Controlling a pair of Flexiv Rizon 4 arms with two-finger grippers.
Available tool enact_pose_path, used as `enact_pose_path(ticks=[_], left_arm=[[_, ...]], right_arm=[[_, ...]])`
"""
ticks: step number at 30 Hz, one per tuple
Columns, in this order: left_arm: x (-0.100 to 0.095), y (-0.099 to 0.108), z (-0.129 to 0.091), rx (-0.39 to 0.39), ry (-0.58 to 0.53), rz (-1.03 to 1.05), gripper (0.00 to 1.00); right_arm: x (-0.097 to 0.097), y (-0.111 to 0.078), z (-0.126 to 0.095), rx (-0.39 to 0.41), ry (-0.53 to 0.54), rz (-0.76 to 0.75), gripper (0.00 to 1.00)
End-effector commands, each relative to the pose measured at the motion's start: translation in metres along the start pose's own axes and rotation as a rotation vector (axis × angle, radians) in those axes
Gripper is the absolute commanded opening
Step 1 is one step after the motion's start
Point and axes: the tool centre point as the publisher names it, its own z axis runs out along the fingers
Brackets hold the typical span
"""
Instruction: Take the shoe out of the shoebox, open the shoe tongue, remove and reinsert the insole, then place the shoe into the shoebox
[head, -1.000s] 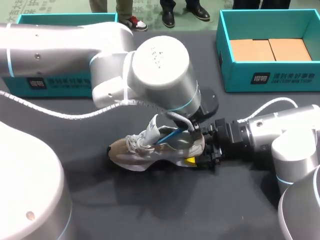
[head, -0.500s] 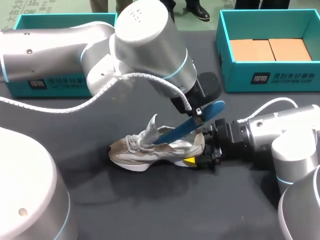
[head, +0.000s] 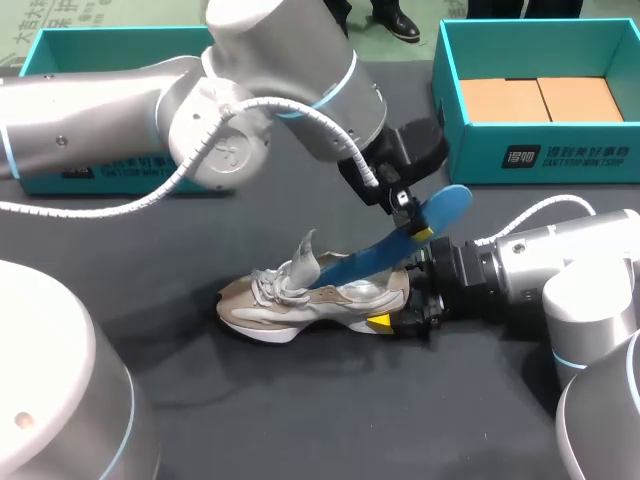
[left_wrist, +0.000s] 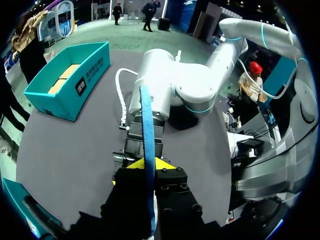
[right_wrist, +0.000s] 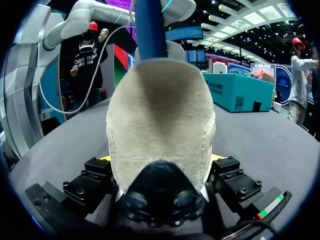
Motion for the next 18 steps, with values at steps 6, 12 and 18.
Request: enact_pose_path(ticks=[6, 12, 18], left_arm=[[0.007, -0.021, -0.014, 0.06, 0.079, 0.019, 0.0], [0.012, -0.04, -0.031, 0.127, 0.108, 0.037, 0.0], [0.013, -0.056, -0.058, 0.216, 0.156, 0.028, 0.0]], right_arm=[[0.001, -0.001, 0.002, 0.004, -0.001, 0.001, 0.0], [0.001, -0.001, 0.002, 0.004, -0.001, 0.001, 0.0], [0.001, -0.001, 0.002, 0.004, -0.001, 0.001, 0.0]])
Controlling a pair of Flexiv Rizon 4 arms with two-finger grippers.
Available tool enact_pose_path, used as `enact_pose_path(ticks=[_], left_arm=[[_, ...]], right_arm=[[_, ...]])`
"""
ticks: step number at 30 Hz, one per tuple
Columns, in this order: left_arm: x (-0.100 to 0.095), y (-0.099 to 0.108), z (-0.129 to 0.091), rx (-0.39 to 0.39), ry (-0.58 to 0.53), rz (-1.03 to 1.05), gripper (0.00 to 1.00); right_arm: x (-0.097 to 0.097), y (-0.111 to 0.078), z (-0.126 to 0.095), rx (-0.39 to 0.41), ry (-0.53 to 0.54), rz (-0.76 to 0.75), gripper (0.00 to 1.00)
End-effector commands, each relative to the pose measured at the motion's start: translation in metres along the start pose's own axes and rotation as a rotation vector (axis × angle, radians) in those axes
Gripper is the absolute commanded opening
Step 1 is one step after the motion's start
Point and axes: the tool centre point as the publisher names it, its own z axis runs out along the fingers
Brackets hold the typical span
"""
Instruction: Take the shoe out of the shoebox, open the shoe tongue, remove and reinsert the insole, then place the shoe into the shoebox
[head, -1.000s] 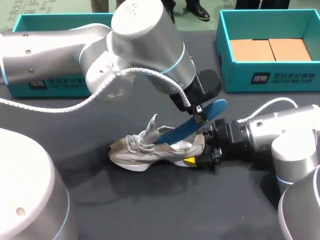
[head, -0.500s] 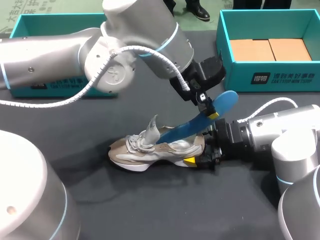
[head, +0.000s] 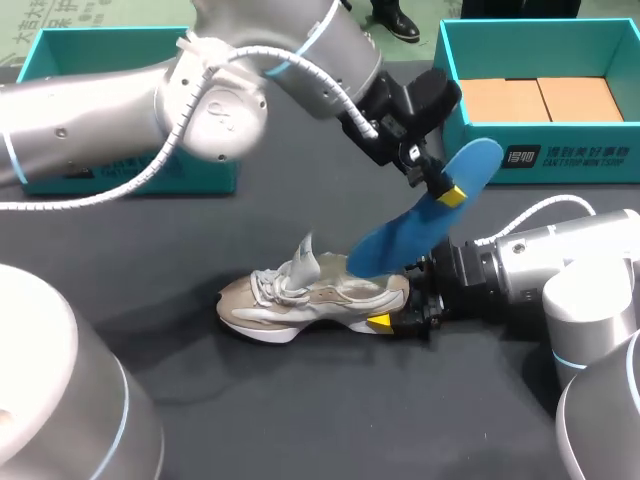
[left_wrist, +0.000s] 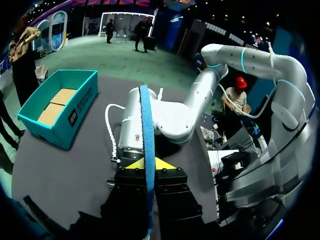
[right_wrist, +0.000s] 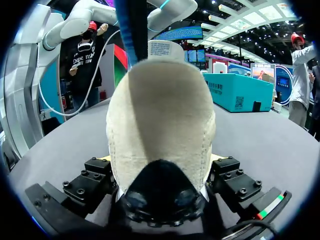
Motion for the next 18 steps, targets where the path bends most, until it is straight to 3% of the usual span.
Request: enact_pose_path(ticks=[1, 13, 18], left_arm=[[0.0, 0.004, -0.015, 0.023, 0.014, 0.001, 0.0], [0.0, 0.004, -0.015, 0.023, 0.014, 0.001, 0.0], [0.019, -0.001, -0.056, 0.191, 0.034, -0.079, 0.0]], right_arm=[[0.001, -0.001, 0.002, 0.004, -0.001, 0.001, 0.0], [0.001, -0.001, 0.002, 0.004, -0.001, 0.001, 0.0], [0.001, -0.001, 0.002, 0.004, -0.001, 0.001, 0.0]])
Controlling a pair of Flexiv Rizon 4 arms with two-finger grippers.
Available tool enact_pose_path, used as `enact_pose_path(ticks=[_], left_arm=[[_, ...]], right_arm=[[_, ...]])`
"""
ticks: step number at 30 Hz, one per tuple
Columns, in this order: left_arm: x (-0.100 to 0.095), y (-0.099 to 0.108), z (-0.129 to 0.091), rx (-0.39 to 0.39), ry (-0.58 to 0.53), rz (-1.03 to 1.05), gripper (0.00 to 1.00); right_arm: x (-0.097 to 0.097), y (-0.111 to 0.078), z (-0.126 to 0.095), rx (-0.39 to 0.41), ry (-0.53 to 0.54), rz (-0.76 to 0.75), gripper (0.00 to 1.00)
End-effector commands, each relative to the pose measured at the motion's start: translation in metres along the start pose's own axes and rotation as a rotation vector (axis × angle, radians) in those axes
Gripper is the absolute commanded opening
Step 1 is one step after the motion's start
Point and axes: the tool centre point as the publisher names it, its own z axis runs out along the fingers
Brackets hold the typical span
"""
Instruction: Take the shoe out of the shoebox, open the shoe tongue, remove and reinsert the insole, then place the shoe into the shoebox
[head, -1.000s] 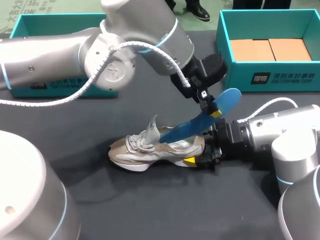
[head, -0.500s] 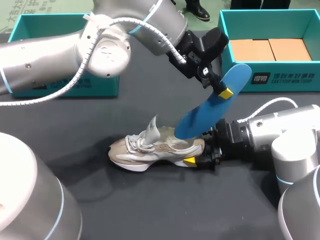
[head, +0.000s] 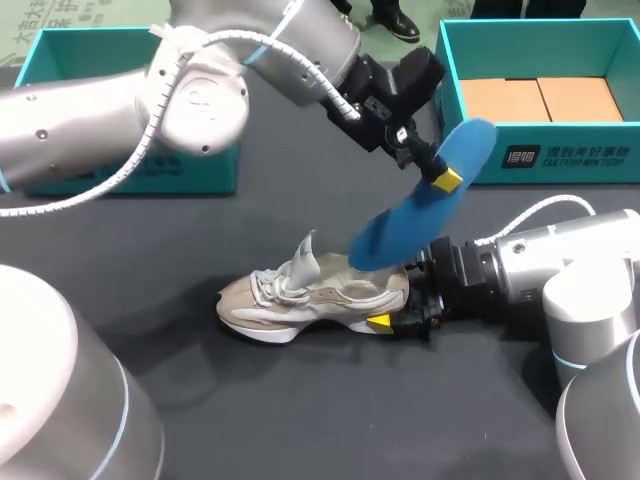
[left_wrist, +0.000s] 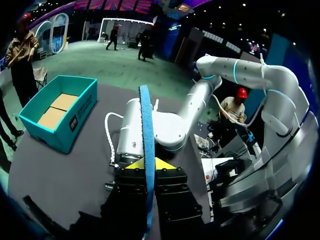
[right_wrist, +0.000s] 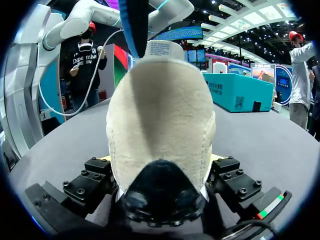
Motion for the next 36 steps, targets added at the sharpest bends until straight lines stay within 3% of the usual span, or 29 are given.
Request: enact_pose_path(ticks=[1, 11, 14, 29, 36], left_arm=[[0.017, 0.007, -0.042, 0.148, 0.007, -0.056, 0.0], [0.05, -0.001, -0.12, 0.342, 0.006, -0.125, 0.0], [0.061, -0.006, -0.141, 0.396, 0.067, -0.155, 0.0], [0.061, -0.006, -0.141, 0.396, 0.067, -0.155, 0.0], [0.09, -0.023, -0.18, 0.473, 0.031, -0.12, 0.0]], right_arm=[[0.001, -0.001, 0.002, 0.004, -0.001, 0.001, 0.0], [0.001, -0.001, 0.002, 0.004, -0.001, 0.001, 0.0], [0.001, -0.001, 0.002, 0.004, -0.001, 0.001, 0.0], [0.001, -0.001, 0.002, 0.004, -0.001, 0.001, 0.0], [0.001, -0.001, 0.002, 0.004, -0.001, 0.001, 0.0]])
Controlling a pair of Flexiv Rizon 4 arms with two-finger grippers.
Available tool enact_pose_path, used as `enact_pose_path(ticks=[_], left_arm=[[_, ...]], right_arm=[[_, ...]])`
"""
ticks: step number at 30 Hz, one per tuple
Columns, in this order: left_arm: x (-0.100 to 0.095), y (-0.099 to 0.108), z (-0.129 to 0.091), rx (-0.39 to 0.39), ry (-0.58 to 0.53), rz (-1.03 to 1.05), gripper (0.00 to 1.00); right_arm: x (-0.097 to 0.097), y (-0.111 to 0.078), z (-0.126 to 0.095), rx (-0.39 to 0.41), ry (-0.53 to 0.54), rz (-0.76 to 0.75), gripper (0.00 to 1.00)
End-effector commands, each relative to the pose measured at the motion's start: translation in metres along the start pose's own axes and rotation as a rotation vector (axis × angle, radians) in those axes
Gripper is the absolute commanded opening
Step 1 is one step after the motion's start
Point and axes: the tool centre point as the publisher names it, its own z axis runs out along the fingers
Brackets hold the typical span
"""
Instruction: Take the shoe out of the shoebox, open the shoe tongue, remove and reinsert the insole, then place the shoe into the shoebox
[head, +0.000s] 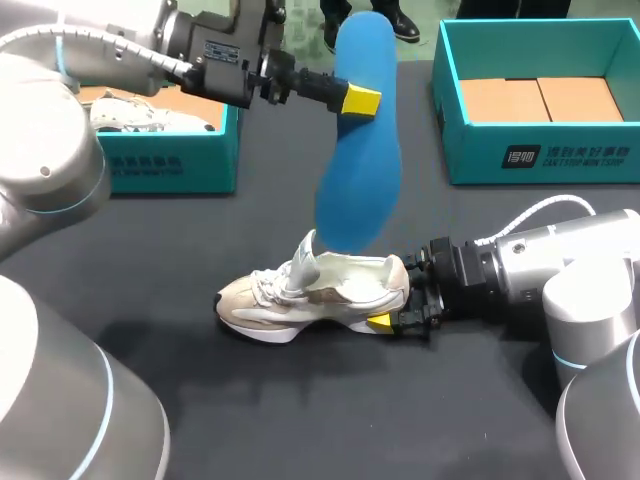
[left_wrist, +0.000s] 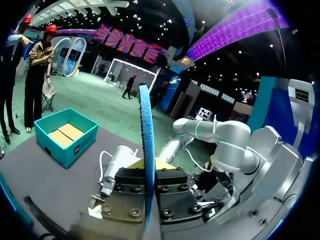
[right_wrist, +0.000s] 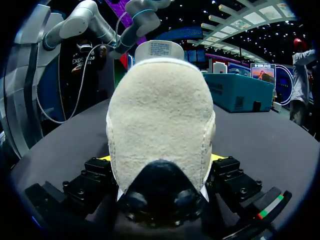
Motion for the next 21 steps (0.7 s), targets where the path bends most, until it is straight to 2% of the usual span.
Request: enact_pose_path(ticks=[1, 11, 21], left_arm=[[0.024, -0.005, -0.022, 0.011, -0.025, 0.005, 0.0], [0.047, -0.013, -0.038, 0.044, 0.009, 0.007, 0.0], [0.049, -0.016, -0.039, 0.058, 0.019, 0.011, 0.0]], right_arm=[[0.001, -0.001, 0.002, 0.004, -0.001, 0.001, 0.0], [0.001, -0.001, 0.002, 0.004, -0.001, 0.001, 0.0], [0.001, -0.001, 0.002, 0.004, -0.001, 0.001, 0.0]])
